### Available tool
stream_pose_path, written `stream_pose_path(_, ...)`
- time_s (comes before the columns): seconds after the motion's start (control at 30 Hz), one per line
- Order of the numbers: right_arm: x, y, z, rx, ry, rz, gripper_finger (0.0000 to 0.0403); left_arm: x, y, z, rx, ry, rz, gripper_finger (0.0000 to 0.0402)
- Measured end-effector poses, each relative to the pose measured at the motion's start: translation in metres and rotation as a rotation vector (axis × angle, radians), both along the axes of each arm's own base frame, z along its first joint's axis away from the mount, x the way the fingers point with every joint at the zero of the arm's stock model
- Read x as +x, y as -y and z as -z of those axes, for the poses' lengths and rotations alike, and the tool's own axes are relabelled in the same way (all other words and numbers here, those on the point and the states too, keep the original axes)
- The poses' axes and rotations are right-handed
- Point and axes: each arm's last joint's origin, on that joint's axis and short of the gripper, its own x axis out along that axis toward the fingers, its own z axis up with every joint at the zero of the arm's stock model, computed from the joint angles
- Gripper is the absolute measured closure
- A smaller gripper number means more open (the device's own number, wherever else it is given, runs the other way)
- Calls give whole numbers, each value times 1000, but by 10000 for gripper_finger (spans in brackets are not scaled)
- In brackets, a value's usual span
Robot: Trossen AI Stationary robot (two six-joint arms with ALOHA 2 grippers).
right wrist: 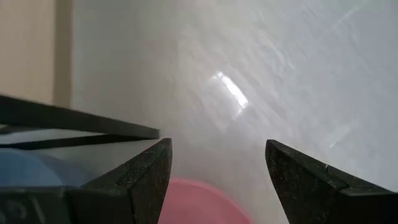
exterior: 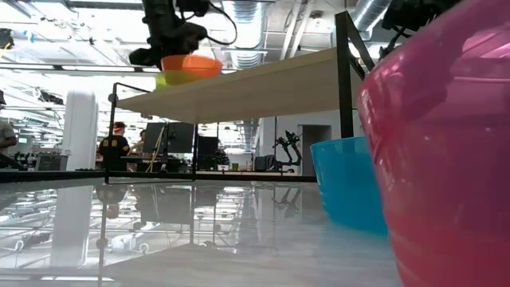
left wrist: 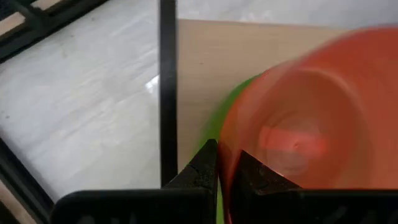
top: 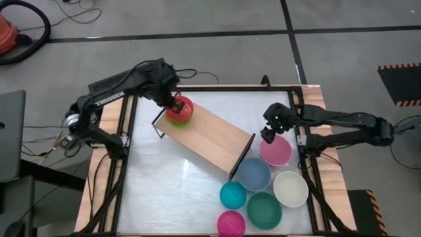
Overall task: Place and stack bowls onto a shelf
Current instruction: Stack the small orange bowl on the top of the small green bowl on the shelf, then stack the small light blue bowl on the top of the small orange bowl on the shelf
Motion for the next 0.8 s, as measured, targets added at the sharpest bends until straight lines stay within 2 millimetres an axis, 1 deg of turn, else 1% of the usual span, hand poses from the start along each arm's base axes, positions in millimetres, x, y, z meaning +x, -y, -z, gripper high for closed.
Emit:
stream_pose_path(0.13,-1,4,0,-2,-1,21,117,1,-1,2,10,-17,4,401)
stream_pose_path(0.3,-3,9,0,-5,-2,42,117,-5,3,-4,16,-10,5,401)
stream_pose_path(0.4,-4,11,0,-6,-2,54,117,-6,3,-5,15,-4,32,389)
stream_pose_path(0.47,-4,11,0,-6,-3,59,117,-5,4,-5,10,-2,59,369)
stream_pose_path(0.57,-4,12,0,-7,-3,62,117,-4,3,-5,15,5,84,330)
stream_pose_path(0.7,-4,12,0,-16,-7,46,117,-4,2,-5,27,9,86,272)
stream_pose_path(0.8,-4,12,0,-16,-7,44,117,-7,0,-10,31,10,75,237)
